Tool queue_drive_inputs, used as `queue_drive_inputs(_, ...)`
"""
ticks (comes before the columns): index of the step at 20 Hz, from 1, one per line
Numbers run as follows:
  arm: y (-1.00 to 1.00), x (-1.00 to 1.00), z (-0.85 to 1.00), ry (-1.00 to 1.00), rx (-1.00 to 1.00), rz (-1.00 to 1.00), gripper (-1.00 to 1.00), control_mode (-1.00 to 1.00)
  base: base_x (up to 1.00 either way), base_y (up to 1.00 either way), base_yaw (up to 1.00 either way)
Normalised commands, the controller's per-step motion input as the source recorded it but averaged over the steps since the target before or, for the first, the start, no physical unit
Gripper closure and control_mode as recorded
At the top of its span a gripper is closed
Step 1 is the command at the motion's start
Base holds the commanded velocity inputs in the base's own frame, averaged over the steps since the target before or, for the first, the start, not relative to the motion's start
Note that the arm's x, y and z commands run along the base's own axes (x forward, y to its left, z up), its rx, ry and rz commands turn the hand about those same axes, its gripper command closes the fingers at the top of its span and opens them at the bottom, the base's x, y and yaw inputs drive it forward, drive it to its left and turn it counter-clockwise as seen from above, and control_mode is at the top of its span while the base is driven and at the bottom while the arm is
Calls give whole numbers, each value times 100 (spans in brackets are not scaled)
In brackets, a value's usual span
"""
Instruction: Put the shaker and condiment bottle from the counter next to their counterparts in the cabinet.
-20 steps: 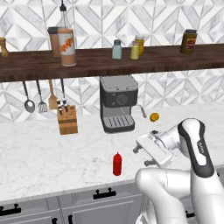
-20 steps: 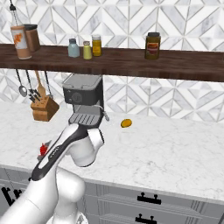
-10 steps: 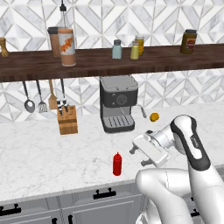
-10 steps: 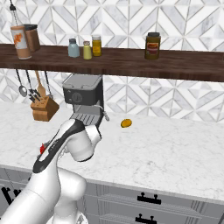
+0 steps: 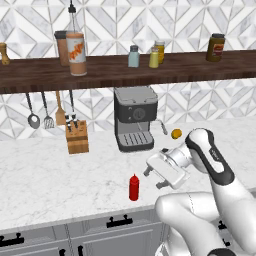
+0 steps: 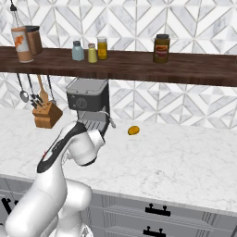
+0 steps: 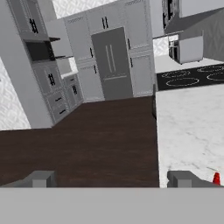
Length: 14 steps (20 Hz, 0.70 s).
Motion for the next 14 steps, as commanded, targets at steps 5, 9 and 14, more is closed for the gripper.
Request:
queue_drive_inputs(5, 14, 3, -35, 0, 0, -2, -100, -100, 0, 0, 0)
queue_drive_inputs(9, 8, 4, -35, 0, 1, -2, -100, -100, 0, 0, 0)
queue_drive_inputs(14, 0, 5, -31, 0, 3, -3, -100, -100, 0, 0, 0)
